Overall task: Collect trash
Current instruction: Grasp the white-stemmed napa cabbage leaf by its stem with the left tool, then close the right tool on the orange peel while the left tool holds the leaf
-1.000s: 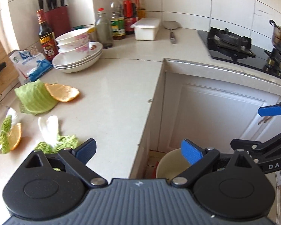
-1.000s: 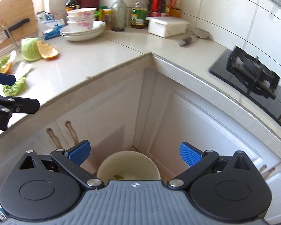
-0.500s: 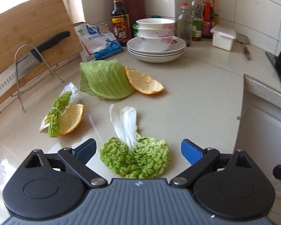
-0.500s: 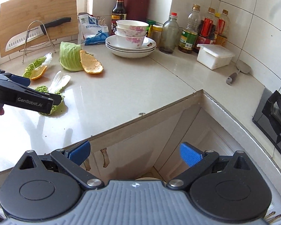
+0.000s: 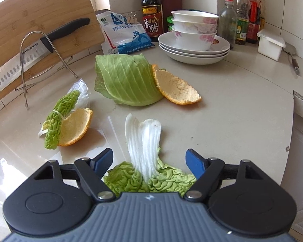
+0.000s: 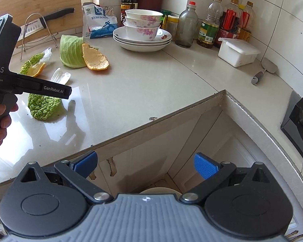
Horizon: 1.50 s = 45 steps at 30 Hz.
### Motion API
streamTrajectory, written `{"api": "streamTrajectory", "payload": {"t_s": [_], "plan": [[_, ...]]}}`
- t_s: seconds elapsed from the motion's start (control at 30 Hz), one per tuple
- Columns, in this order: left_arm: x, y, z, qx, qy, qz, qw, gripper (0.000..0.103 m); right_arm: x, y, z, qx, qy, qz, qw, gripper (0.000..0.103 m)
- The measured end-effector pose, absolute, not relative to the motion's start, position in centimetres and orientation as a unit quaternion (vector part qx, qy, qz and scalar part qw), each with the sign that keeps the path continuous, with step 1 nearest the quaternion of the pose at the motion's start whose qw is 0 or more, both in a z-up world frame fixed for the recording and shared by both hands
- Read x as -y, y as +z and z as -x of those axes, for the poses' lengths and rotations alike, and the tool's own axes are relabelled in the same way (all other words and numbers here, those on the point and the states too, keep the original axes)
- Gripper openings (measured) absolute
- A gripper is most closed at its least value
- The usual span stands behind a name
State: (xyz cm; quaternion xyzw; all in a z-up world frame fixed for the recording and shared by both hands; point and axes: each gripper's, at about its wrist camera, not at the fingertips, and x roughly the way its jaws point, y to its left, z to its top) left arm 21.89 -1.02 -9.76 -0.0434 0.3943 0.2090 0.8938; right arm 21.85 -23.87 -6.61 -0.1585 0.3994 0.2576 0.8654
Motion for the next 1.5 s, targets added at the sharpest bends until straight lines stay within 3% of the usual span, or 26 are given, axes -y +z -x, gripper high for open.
{"api": "streamTrajectory", "payload": {"t_s": [0.23, 0.3, 0.5, 1.0, 1.5], "plan": [[0.1, -9.7, -22.1, -0.402, 0.201, 0.065, 0.891, 0.056, 23.9, -6.8, -22.6, -0.402, 0.259, 0.153, 0.865, 0.103], [-0.2, -9.6, -21.8, -0.406, 0.195, 0.067, 0.89, 0.044, 23.8, -6.7, -22.8, -0.399, 0.261, 0.152, 0.866, 0.103], [-0.6, -9.2, -21.3, -0.422, 0.169, 0.061, 0.889, 0.03, 23.6, -6.6, -23.5, -0.395, 0.264, 0.147, 0.868, 0.103], [-2.7, -7.5, -20.4, -0.441, 0.093, 0.057, 0.891, 0.012, 21.1, -6.4, -25.2, -0.389, 0.296, 0.134, 0.862, 0.103], [-5.1, -6.4, -19.3, -0.439, 0.064, 0.057, 0.894, 0.005, 15.7, -6.3, -26.8, -0.371, 0.342, 0.149, 0.851, 0.103]]}}
